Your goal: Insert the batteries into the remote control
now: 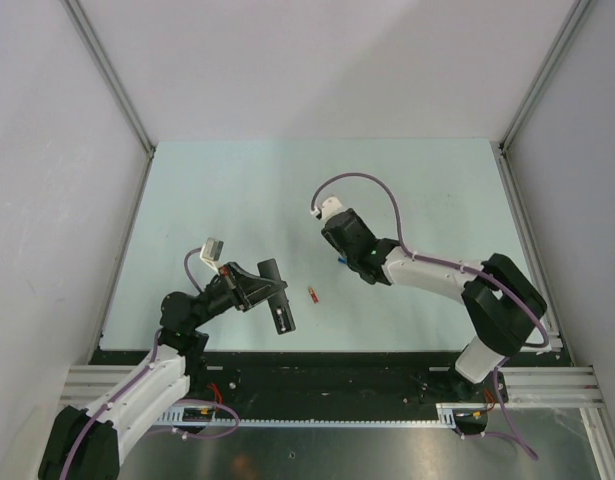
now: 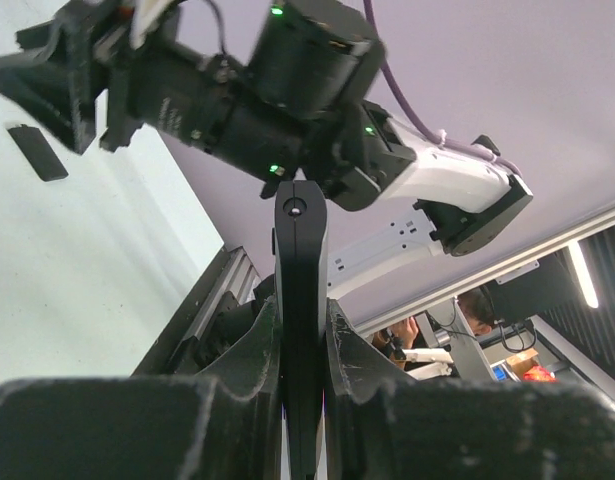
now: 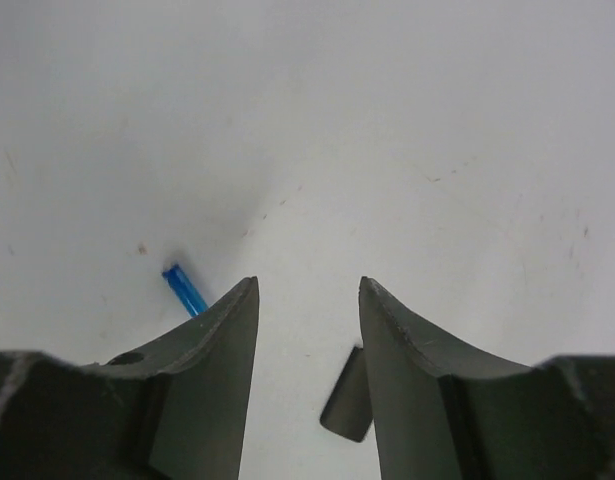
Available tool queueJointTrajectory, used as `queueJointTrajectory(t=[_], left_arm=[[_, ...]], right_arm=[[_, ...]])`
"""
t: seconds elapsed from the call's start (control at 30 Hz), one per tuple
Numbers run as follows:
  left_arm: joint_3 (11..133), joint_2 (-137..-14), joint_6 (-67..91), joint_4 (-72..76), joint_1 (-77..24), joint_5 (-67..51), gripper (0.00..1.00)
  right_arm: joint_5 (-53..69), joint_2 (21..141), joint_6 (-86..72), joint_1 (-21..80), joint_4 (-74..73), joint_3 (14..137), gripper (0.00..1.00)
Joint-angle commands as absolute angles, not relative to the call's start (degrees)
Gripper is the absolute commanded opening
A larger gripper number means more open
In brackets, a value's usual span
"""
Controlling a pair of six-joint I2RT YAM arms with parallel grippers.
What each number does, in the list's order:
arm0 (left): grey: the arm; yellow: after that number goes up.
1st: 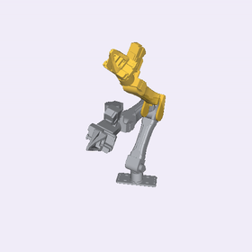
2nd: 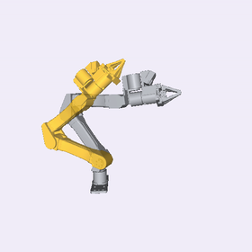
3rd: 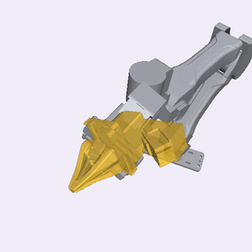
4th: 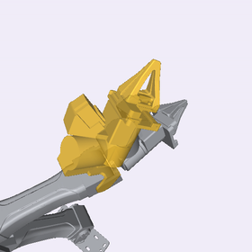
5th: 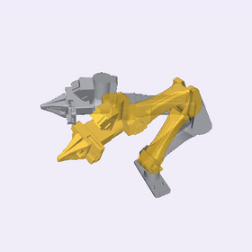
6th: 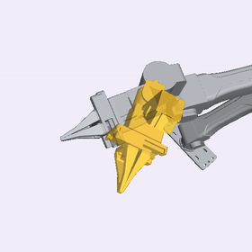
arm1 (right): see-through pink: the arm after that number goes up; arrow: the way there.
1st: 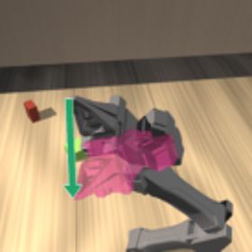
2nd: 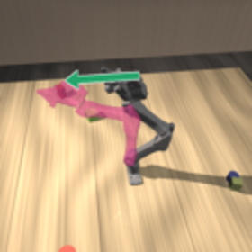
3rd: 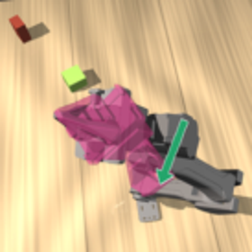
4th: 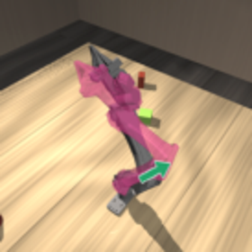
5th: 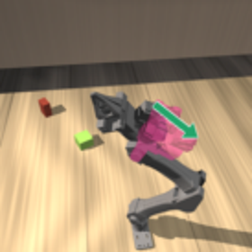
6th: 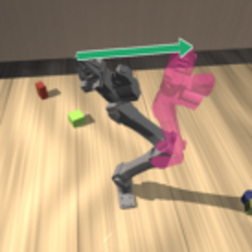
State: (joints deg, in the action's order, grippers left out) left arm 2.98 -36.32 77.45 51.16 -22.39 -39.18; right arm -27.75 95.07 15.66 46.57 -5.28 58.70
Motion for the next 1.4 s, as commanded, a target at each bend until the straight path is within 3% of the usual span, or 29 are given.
queueJointTrajectory(t=[0.0,0.07,0.1,0.2,0.33,0.57,0.83,1.37], left_arm=[[-6.59,-35.68,76.11,52.56,-22.68,-38.5,0.0],[-6.59,-35.86,76.2,52.47,-22.68,-38.32,0.0],[-6.42,-35.95,76.2,52.47,-22.68,-38.32,0.0],[-6.42,-36.21,76.2,52.47,-22.68,-38.23,0.0],[-6.42,-36.47,76.29,52.56,-22.67,-37.88,0.0],[-6.33,-36.56,76.46,52.47,-22.59,-37.71,0.0],[-6.85,-36.56,76.55,52.56,-22.59,-38.06,0.0],[-7.82,-36.3,76.38,52.47,-22.67,-37.53,0.0]], right_arm=[[-40.19,89.57,-5.84,47.38,-2.34,59.41,0.51],[-35.18,87.11,-14.2,45.37,-5.26,59.41,0.59],[-32.72,86.58,-22.77,44.92,-8.41,59.41,0.73],[-34.08,86.57,-35.96,45.87,-13.07,59.68,0.85],[-36.82,89.03,-55.04,47.37,-21.43,61.17,0.86],[-39.37,98.77,-69.07,51.06,-32.59,67.75,0.84],[-40.34,105.9,-69.7,50.36,-37.7,74.35,0.83],[-36.21,110.82,-62.32,48.34,-32.52,75.76,0.77]])
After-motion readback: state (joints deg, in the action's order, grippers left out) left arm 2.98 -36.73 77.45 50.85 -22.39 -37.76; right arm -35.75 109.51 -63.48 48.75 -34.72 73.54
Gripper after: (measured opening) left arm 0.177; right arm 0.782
